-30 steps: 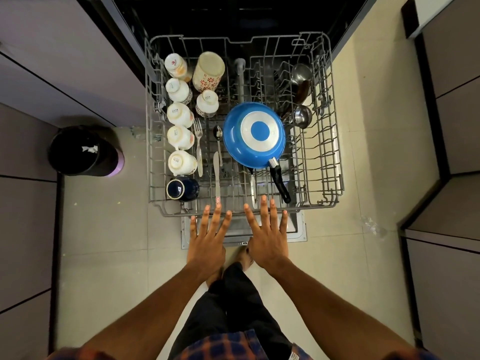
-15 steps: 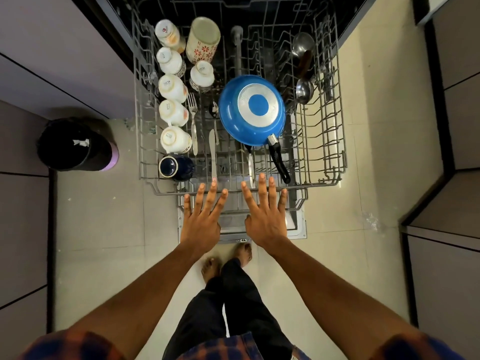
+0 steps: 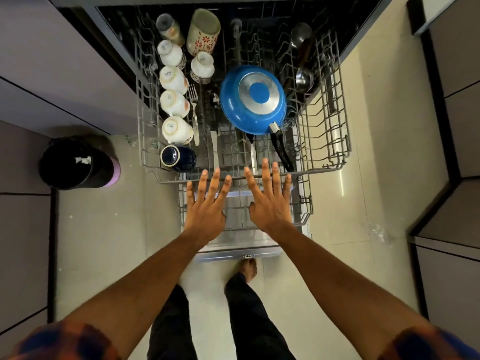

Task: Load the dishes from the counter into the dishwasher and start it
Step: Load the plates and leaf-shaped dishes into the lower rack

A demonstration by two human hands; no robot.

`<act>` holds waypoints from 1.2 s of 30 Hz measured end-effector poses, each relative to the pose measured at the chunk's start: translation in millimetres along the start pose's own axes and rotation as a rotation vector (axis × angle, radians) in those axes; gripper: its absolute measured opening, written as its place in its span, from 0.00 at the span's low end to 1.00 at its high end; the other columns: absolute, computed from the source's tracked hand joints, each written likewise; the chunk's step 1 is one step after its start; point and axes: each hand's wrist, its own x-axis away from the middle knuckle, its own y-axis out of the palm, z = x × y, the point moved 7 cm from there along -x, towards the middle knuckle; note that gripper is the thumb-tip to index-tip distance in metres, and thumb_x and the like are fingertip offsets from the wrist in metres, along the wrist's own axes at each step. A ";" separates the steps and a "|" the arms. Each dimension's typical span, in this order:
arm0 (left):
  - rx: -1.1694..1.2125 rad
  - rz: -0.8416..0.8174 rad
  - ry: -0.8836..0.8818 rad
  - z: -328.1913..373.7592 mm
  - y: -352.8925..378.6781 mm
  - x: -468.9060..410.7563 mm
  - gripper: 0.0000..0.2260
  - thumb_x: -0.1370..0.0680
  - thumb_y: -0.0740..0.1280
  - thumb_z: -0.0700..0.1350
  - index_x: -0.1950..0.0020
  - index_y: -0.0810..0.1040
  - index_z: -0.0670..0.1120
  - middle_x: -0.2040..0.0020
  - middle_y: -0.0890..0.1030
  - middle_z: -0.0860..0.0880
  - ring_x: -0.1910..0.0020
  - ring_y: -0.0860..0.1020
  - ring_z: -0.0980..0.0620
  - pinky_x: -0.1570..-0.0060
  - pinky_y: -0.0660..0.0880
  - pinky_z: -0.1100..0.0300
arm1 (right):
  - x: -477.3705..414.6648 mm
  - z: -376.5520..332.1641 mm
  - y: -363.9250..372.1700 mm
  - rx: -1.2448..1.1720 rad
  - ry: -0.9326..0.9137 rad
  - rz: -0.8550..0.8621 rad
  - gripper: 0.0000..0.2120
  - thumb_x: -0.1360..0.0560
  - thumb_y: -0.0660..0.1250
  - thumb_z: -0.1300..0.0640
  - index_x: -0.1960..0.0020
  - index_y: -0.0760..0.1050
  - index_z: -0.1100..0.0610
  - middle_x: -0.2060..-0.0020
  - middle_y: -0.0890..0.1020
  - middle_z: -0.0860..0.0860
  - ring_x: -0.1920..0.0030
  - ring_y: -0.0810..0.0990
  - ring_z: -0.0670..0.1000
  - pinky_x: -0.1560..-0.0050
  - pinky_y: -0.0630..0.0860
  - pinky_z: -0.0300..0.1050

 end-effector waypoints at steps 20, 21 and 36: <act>0.065 -0.015 0.030 -38.8 -54.5 -138.6 0.52 0.27 0.69 0.50 0.21 0.28 0.52 0.23 0.25 0.46 0.25 0.25 0.40 0.29 0.33 0.31 | -142.6 9.8 -56.8 0.145 0.050 0.063 0.57 0.30 0.71 0.52 0.20 0.30 0.44 0.20 0.33 0.59 0.21 0.32 0.62 0.24 0.45 0.71; 0.068 -0.014 0.026 -41.8 -59.8 -149.0 0.53 0.27 0.69 0.50 0.22 0.27 0.52 0.23 0.24 0.46 0.25 0.24 0.41 0.28 0.33 0.31 | -153.0 9.8 -62.1 0.143 0.067 0.062 0.57 0.31 0.72 0.52 0.20 0.31 0.44 0.20 0.33 0.58 0.21 0.32 0.62 0.23 0.45 0.70; 0.058 0.111 0.133 -85.1 -100.3 -241.6 0.54 0.30 0.73 0.49 0.19 0.34 0.53 0.20 0.31 0.46 0.22 0.32 0.41 0.28 0.33 0.33 | -249.5 4.0 -97.1 0.106 0.135 0.083 0.58 0.31 0.73 0.53 0.20 0.31 0.42 0.20 0.34 0.57 0.21 0.33 0.61 0.24 0.44 0.72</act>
